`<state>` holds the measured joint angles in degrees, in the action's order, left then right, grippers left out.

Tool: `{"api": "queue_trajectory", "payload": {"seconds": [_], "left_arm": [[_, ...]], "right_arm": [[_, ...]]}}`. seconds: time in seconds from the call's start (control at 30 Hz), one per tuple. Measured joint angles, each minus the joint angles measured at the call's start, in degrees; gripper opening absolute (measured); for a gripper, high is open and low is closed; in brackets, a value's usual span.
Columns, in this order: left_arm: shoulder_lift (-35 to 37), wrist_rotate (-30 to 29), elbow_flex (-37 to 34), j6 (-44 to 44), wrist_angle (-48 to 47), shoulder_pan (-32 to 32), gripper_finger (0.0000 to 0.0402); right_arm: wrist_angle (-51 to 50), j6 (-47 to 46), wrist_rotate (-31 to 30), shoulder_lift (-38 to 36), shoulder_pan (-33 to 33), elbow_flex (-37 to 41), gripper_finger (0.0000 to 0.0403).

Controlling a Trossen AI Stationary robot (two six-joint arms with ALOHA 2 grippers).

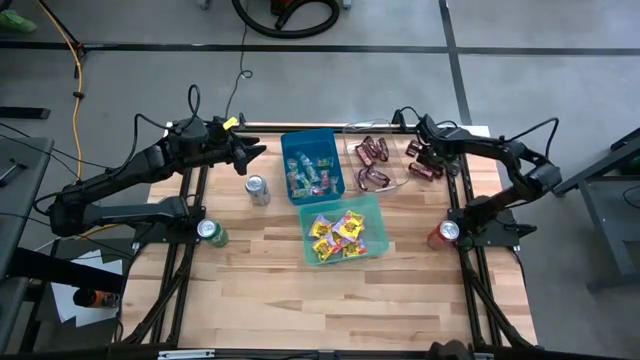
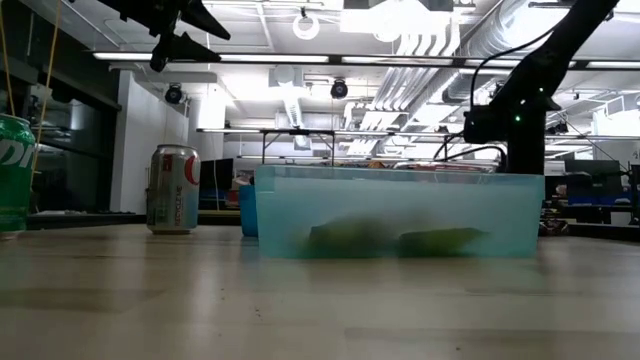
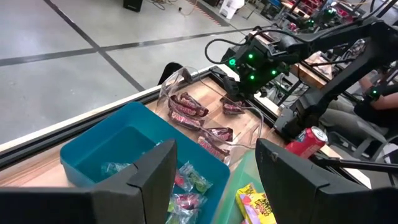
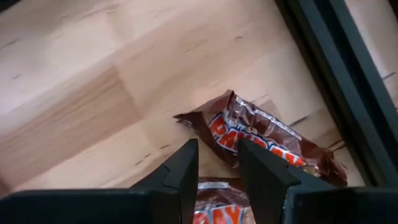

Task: Sort candy
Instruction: Put the brown candy into the transparent bin

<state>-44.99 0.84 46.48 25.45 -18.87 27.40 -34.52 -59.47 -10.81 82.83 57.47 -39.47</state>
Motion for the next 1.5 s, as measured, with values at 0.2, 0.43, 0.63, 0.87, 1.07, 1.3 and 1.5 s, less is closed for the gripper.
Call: {"api": "queue_trajectory", "payload": {"seconds": [0.2,0.43,0.63,0.87,1.07,1.3,1.5], "left_arm": [[0.00,-0.02,0.00,-0.02,0.00,0.02,0.0204],[0.35,-0.02,0.00,-0.04,0.56,0.02,0.0204],[0.70,-0.02,0.00,-0.07,2.78,0.02,0.0204],[0.68,-0.03,0.00,0.64,2.49,0.01,0.0204],[0.68,-0.04,0.00,1.40,2.47,0.02,0.0204],[0.66,-0.03,0.00,3.05,2.43,0.02,0.0204],[0.66,-0.02,0.00,4.52,2.43,0.01,0.0204]], "right_arm": [[0.86,1.46,-1.10,-0.14,-0.02,2.19,0.0110],[-0.66,7.56,-2.82,-2.28,-2.38,1.59,0.0016],[-1.30,13.66,-5.47,-11.12,-4.22,-1.89,0.0002],[-5.96,14.93,-3.77,-16.70,-3.57,-2.83,0.0022],[-3.59,18.07,0.13,-14.34,-3.45,-2.83,0.0046],[1.88,12.03,-0.83,-6.94,-3.48,-2.83,0.0138],[4.66,-4.88,-0.08,0.23,-2.82,-2.83,0.0188]]}}
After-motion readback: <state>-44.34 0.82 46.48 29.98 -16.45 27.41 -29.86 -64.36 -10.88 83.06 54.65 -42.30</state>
